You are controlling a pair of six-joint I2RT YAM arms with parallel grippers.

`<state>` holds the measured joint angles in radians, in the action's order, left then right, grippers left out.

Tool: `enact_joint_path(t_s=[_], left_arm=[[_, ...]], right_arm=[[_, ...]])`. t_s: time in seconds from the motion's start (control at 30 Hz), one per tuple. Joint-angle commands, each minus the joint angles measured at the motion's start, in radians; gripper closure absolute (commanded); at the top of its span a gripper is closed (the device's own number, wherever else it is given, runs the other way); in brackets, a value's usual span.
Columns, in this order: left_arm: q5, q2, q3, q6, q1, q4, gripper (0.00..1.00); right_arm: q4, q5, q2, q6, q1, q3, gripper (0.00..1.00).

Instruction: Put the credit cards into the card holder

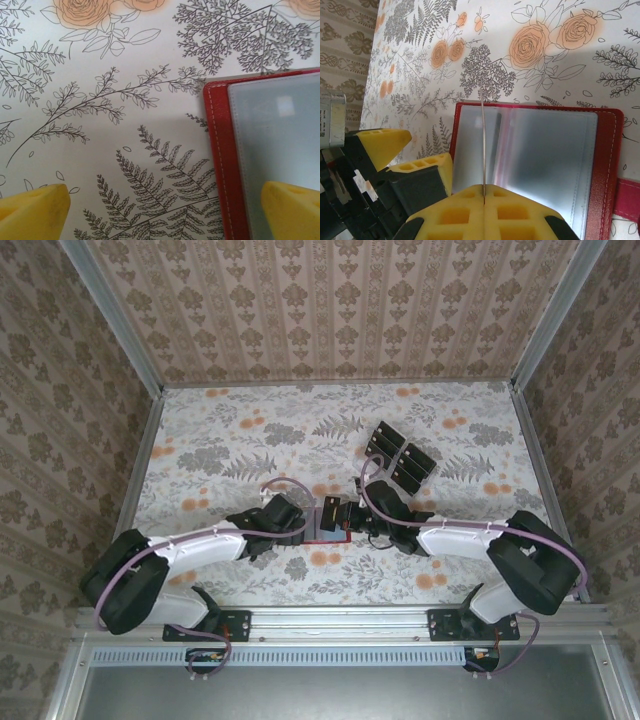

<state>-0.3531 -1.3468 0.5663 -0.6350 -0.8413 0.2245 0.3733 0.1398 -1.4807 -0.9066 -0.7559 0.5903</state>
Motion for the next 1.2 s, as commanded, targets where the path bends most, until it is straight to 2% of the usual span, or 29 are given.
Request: enact_joint_path(t_s=[0.0, 0.7, 1.17], left_arm=[[-0.04, -0.024, 0.026, 0.002, -0.005, 0.028, 0.0], [-0.069, -0.028, 0.012, -0.037, -0.011, 0.073, 0.0], [-0.071, -0.034, 0.012, -0.039, -0.014, 0.072, 0.0]], right_arm=[[0.104, 0.004, -0.02, -0.03, 0.002, -0.026, 1.0], [0.417, -0.023, -0.138, -0.041, -0.003, -0.122, 1.0], [0.491, -0.022, -0.213, -0.067, -0.013, -0.118, 1.0]])
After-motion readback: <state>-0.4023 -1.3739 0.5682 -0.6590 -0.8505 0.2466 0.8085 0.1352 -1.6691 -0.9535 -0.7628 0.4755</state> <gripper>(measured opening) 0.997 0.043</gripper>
